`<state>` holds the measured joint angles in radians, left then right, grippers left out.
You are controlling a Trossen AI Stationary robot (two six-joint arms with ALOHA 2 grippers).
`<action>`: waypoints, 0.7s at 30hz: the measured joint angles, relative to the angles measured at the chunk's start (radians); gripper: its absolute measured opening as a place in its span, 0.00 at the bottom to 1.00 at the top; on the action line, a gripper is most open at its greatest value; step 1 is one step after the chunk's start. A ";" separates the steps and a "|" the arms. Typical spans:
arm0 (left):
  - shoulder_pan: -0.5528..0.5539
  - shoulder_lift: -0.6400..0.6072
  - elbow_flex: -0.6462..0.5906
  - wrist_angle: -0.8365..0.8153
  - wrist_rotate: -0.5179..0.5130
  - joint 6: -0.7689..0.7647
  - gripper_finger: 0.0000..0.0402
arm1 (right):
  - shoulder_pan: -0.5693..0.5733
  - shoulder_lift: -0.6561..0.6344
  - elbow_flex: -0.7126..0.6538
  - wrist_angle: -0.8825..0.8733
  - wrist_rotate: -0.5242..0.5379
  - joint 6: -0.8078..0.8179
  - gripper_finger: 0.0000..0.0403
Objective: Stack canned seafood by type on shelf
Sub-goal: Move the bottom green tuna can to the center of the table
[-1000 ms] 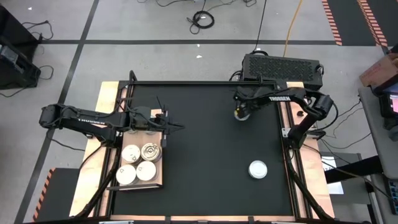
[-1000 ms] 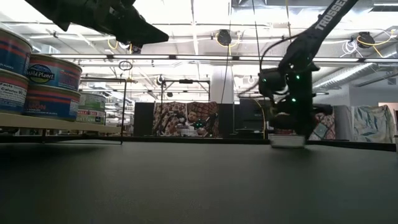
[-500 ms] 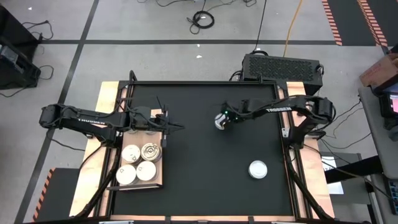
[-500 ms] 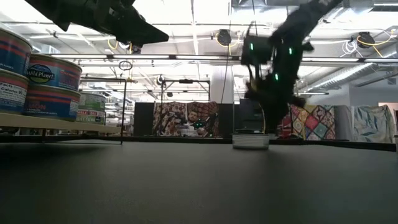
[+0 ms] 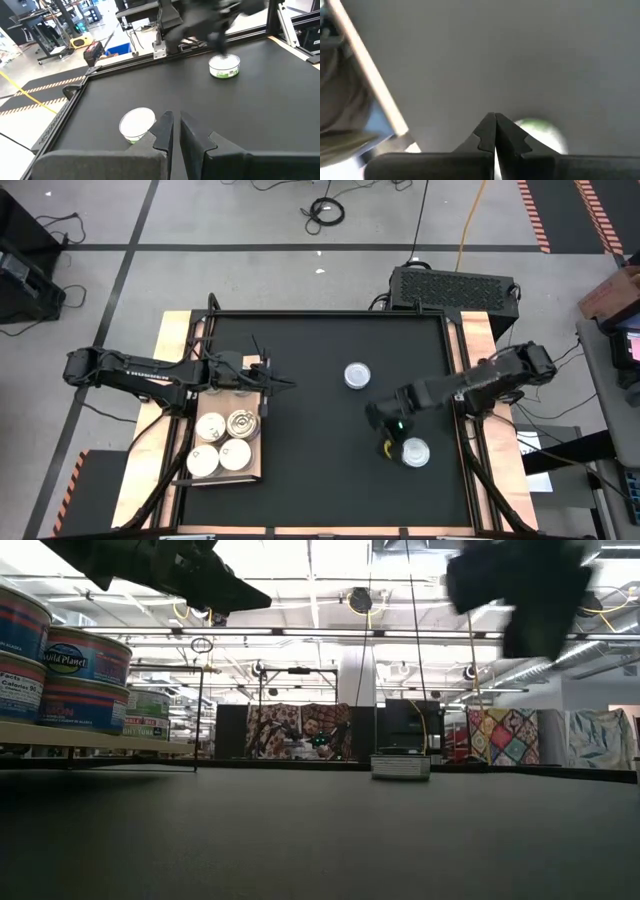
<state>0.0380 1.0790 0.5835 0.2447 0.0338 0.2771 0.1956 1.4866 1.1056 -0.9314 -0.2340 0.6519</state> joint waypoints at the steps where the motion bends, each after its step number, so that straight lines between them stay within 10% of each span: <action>1: 0.000 0.000 0.000 0.000 0.000 0.000 0.08 | 0.042 -0.001 -0.008 0.006 -0.035 0.057 0.00; 7: 0.000 0.001 0.000 -0.009 0.000 0.010 0.08 | 0.246 -0.003 -0.087 -0.022 -0.114 0.413 0.00; 21: 0.000 0.001 -0.002 -0.014 0.000 0.019 0.08 | 0.253 -0.014 -0.392 0.214 -0.220 0.454 0.00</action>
<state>0.0380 1.0798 0.5819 0.2311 0.0341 0.2966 0.4488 1.4721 0.7135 -0.7170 -0.4543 1.1059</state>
